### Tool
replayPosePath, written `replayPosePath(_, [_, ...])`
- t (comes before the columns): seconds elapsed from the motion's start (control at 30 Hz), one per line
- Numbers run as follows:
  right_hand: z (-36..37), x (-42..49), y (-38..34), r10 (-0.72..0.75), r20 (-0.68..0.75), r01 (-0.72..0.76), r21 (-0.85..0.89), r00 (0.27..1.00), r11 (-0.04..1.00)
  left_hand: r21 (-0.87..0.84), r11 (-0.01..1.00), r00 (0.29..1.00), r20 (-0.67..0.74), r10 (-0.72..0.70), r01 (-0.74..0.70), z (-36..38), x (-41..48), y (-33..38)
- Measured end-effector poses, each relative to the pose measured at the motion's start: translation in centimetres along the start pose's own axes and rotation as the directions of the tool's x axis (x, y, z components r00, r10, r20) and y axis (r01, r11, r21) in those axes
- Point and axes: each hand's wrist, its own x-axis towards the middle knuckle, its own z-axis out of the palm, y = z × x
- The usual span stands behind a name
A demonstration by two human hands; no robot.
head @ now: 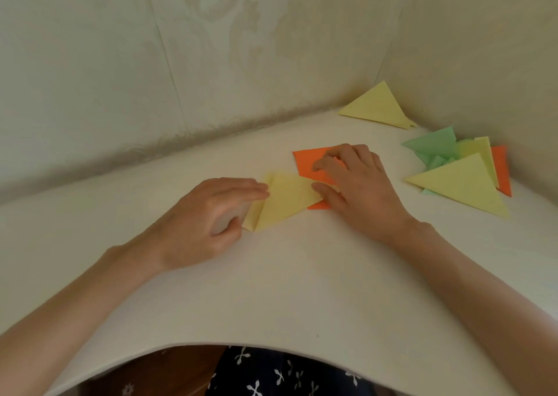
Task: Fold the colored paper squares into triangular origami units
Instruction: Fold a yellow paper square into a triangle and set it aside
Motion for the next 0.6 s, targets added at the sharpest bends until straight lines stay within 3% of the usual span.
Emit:
replayPosePath(0.1, [-1.3, 0.1, -1.7, -0.076, -0.097, 0.09, 0.145, 0.992, 0.985, -0.117, 0.99, 0.996, 0.061, -0.069, 0.076, -0.1, 0.4, -1.0])
replayPosePath(0.17, [-1.5, -0.5, -3.3, -0.147, -0.019, 0.147, 0.251, 0.989, 0.957, -0.117, 0.992, 0.995, 0.09, -0.029, 0.039, 0.0, 0.5, -1.4])
replayPosePath(0.27, [-0.4, -1.2, -4.6, -0.27, 0.186, 0.24, 0.17, 0.945, 0.956, -0.062, 0.998, 0.987, 0.16, 0.012, -0.002, 0.5, 0.5, -1.3])
replayPosePath(0.4, [0.0, -1.2, -3.2, -0.25, 0.233, 0.235, 0.092, 0.94, 0.968, 0.036, 0.997, 0.986, 0.155, 0.059, -0.066, 1.1, 0.2, -1.1])
replayPosePath(0.6, [0.2, -1.1, -1.2, -0.23, 0.312, 0.167, 0.216, 0.922, 0.962, -0.023, 0.996, 0.993, 0.088, 0.083, -0.082, 0.9, 0.5, -1.0])
